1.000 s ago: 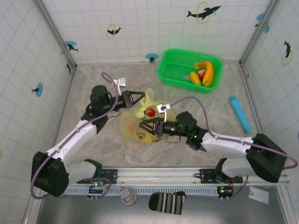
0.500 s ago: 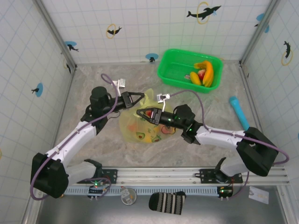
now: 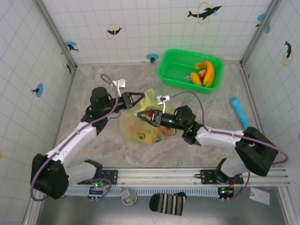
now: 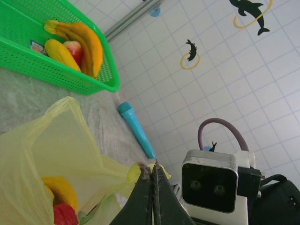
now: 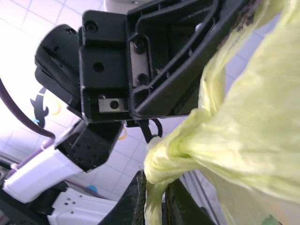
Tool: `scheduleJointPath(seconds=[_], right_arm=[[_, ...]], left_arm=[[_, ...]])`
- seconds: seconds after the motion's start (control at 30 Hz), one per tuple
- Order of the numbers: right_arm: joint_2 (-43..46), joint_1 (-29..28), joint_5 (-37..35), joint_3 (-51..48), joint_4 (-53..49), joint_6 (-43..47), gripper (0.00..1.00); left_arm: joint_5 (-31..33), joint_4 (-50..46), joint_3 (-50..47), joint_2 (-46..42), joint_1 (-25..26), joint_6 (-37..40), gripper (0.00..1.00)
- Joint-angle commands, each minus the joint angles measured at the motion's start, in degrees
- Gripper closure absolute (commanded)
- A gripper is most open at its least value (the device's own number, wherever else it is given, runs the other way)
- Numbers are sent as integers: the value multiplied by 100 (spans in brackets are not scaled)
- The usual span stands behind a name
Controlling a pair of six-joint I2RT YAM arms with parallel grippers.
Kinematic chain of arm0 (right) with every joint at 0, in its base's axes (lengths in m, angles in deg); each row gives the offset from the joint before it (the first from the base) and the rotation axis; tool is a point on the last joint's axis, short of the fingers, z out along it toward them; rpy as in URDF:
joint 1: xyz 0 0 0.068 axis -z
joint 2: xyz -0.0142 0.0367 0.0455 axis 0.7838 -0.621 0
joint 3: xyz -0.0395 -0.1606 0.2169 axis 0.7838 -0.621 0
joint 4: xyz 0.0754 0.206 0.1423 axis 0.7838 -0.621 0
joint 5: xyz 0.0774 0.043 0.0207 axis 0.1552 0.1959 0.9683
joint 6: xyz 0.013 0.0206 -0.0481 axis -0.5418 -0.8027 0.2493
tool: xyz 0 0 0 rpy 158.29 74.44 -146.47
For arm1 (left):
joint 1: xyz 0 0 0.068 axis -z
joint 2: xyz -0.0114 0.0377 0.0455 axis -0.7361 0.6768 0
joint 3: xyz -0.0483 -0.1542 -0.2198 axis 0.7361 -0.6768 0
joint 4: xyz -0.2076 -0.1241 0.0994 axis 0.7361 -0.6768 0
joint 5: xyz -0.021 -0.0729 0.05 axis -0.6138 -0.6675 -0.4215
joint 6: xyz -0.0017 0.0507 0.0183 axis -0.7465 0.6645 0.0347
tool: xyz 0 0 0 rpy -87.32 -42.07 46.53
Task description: Place the fake fruits into the plastic bag and tie a complex knot
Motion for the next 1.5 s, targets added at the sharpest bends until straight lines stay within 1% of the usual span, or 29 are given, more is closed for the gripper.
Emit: scheduleJointPath(seconds=[0.0,0.03,0.1,0.23,0.37,0.43,0.53,0.6,0.63,0.7,0.93,1.0,1.07,1.13,1.2,1.3,1.37,1.47], right_arm=[[134,58,-44,-84,266,32,91],[134,74,-39,-80,242,38,93],[158,96,-43,-75,189,64,100],[445,120,-57,-174,-245,288,100],[945,170,-12,-459,-1047,649,100],[1242,205,-55,-661,-1398,801,100],[1700,286,-120,-1061,-1836,908,100],[1956,343,-116,-1331,-2042,922,100],[2105,365,-334,-1475,-2165,954,100],[2374,430,-426,-1701,-2454,1021,100],[3357,962,-700,-2749,-3075,1097,100],[3585,1012,-881,-2960,-3331,1162,100],[3724,1017,-1140,-3020,-3898,1313,100],[3846,1022,-1244,-3090,-4248,1366,100],[4011,1024,-1372,-3209,-4410,1380,100],[4380,1026,-1665,-3463,-4484,1304,100],[4568,1032,-1814,-3560,-4618,1242,100],[4553,1050,-1881,-3545,-4832,1261,100]], left_arm=[[-10,168,-22,-97,33,113,100],[-2,172,-30,-108,195,120,100],[29,172,-57,-146,225,152,100],[398,-68,-18,-308,216,490,100],[1408,-506,118,-450,212,1002,100],[1666,-471,112,-434,164,1056,100],[1956,-387,32,-345,130,1068,100],[2135,-353,-56,-308,-69,1072,100],[2237,-318,-127,-312,-81,1090,100],[2465,-262,-290,-354,-97,1122,100],[3101,-362,-784,-497,-204,1454,100],[3147,-361,-950,-491,-257,1492,100],[3178,-491,-1069,-422,-393,1507,100],[3059,-524,-1202,-346,-648,1351,100],[2983,-512,-1326,-313,-848,1265,100],[3388,-765,-1345,-264,-908,1358,100],[3470,-801,-1417,-247,-1010,1307,100],[3497,-847,-1423,-192,-1085,1247,100]])
